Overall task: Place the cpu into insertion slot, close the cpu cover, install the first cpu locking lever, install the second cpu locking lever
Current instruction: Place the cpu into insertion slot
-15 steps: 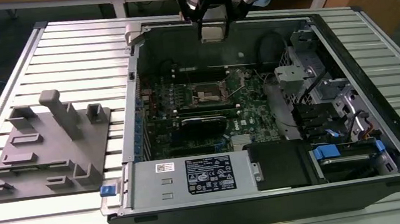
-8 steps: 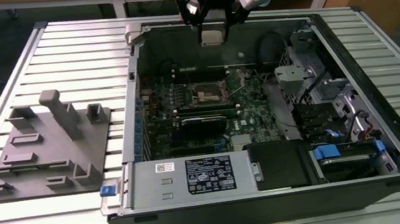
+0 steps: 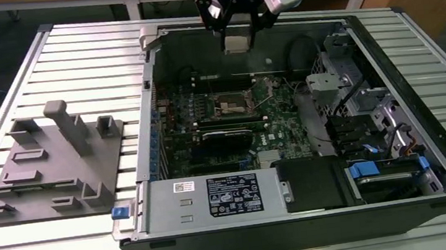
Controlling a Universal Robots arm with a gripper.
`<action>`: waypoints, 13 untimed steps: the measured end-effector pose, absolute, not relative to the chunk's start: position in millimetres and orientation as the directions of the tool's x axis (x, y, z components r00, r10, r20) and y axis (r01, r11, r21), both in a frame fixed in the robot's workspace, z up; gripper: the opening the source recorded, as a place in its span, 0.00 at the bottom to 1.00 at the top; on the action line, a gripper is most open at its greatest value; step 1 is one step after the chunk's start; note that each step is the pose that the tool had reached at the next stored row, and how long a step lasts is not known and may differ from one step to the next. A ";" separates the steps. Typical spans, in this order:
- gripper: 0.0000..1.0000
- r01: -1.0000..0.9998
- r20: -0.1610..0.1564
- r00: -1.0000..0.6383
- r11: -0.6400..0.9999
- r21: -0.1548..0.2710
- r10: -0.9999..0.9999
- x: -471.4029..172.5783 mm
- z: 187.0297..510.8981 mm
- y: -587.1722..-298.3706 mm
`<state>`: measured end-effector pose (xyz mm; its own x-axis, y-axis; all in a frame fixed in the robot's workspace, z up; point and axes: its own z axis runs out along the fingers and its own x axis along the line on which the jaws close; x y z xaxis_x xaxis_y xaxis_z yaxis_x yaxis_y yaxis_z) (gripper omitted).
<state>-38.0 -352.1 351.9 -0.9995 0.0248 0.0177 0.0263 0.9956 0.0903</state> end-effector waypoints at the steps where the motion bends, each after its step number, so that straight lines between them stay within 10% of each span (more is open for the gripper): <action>1: 0.54 0.026 0.018 -1.000 0.996 0.090 0.025 -38.0 351.8 -352.1; 13: 0.54 0.026 0.018 -1.000 0.996 0.091 0.025 -38.0 350.7 -352.1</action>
<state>-38.0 -352.1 350.7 -0.9995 0.0247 0.0175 0.0262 0.9955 0.0906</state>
